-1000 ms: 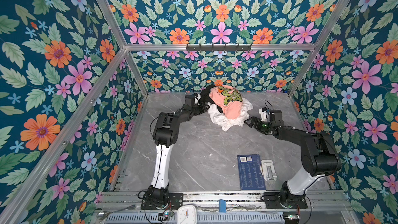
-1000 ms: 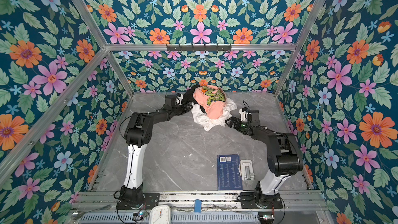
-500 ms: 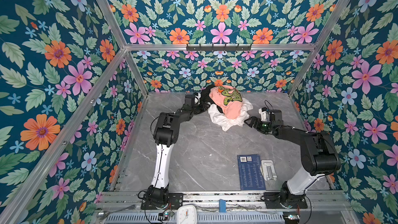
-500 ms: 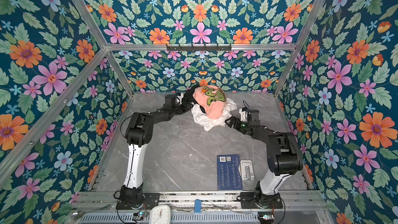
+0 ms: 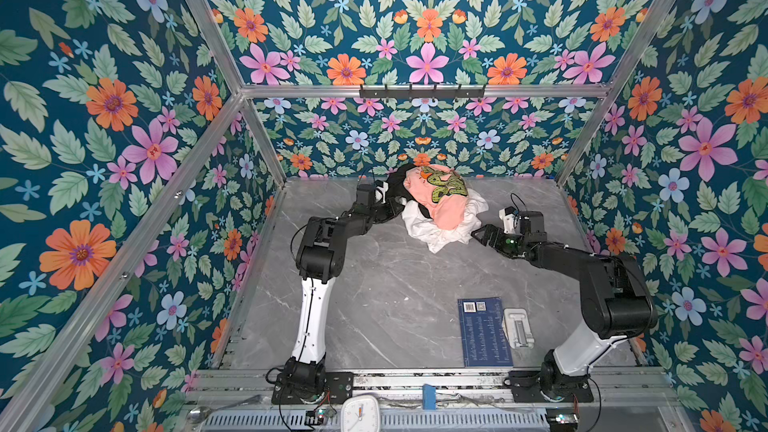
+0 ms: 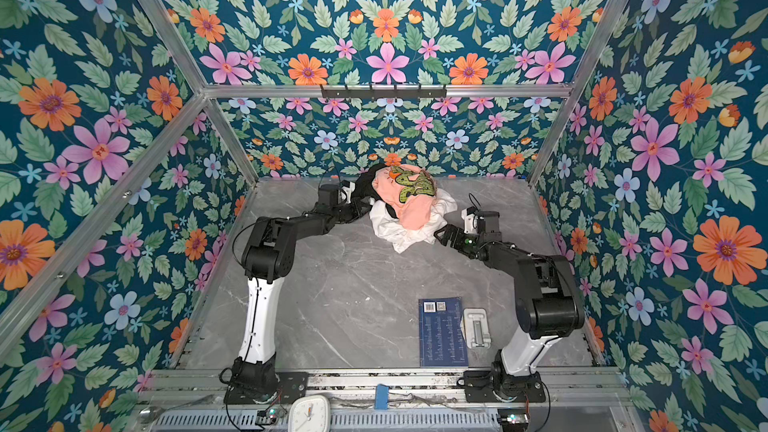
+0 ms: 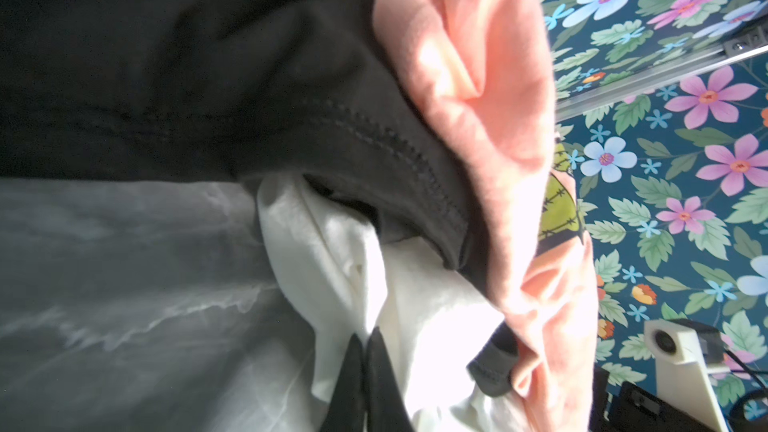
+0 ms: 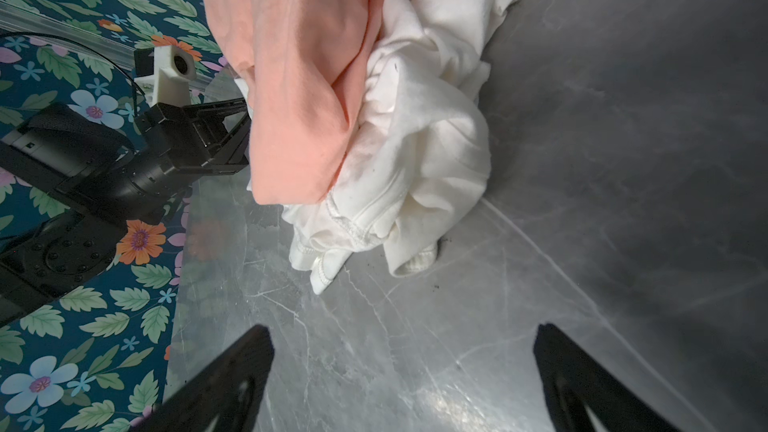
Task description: Pick out a specific cloth from the pile
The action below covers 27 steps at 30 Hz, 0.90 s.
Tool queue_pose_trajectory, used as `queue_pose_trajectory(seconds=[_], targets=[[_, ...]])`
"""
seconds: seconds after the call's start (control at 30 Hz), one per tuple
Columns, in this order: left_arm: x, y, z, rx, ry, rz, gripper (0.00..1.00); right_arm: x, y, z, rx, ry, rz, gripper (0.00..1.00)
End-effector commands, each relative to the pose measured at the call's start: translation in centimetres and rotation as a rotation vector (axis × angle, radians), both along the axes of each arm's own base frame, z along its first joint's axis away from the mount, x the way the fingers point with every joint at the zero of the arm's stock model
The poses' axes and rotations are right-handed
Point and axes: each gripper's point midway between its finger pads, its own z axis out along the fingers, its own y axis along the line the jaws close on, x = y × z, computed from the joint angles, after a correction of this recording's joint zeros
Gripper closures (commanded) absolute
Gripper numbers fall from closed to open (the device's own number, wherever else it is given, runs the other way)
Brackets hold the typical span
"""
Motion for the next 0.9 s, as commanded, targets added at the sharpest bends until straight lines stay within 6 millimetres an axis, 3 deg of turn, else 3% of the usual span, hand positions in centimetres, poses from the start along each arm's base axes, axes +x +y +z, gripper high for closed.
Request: queue_pose_trajectory(seconds=[0.0, 0.43, 0.87], targets=[[-0.2, -0.3, 2.1, -0.015, -0.07, -0.037, 1.0, 0.0, 0.3, 0.2, 0.002, -0.012, 0.023, 0.01], [-0.9, -0.3, 4.8, -0.028, -0.114, -0.035, 1.0, -0.2, 0.3, 0.3, 0.004, -0.014, 0.025, 0.01], [-1.5, -0.7, 9.6, -0.035, -0.19, -0.016, 1.0, -0.4, 0.3, 0.8, 0.007, -0.027, 0.025, 0.01]])
